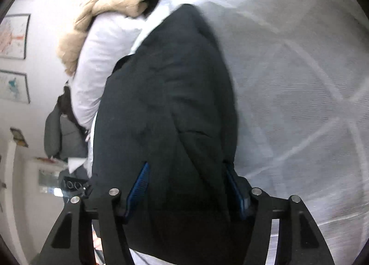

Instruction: Fold large clothes

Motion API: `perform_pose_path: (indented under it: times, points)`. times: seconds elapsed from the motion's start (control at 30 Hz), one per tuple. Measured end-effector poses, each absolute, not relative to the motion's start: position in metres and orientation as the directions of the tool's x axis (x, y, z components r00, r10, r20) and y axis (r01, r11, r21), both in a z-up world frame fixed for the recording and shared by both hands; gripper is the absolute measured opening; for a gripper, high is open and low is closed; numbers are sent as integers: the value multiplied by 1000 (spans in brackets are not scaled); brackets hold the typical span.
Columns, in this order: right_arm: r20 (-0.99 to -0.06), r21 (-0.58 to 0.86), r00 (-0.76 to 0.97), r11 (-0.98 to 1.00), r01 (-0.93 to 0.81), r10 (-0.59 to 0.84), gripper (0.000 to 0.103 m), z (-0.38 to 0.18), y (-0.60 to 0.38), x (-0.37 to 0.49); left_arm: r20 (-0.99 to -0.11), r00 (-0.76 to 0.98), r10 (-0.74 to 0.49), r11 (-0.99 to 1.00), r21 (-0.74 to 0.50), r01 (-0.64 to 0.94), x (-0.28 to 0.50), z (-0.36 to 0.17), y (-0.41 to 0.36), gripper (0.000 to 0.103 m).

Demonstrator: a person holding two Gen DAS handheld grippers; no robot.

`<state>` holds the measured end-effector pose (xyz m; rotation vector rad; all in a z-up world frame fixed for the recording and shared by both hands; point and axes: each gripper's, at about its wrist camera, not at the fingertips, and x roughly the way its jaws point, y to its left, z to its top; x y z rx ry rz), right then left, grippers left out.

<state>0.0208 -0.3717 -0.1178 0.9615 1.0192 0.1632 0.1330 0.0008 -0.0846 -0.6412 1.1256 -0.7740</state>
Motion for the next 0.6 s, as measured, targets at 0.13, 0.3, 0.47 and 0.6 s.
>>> perform_pose_path:
  times: [0.13, 0.3, 0.47, 0.6]
  points:
    - [-645, 729, 526, 652, 207, 554, 63, -101, -327, 41, -573, 302, -762, 636, -750, 181, 138, -78, 43, 67]
    - [-748, 628, 450, 738, 246, 487, 85, -119, -294, 55, -669, 290, -684, 719, -685, 117, 140, -116, 65, 80]
    - [-761, 610, 463, 746, 269, 455, 86, -111, -299, 45, -693, 340, -636, 769, -605, 205, 127, -82, 62, 77]
    - [-772, 494, 562, 837, 234, 299, 86, -64, -294, 26, -643, 424, -638, 770, -529, 356, 103, -38, 59, 76]
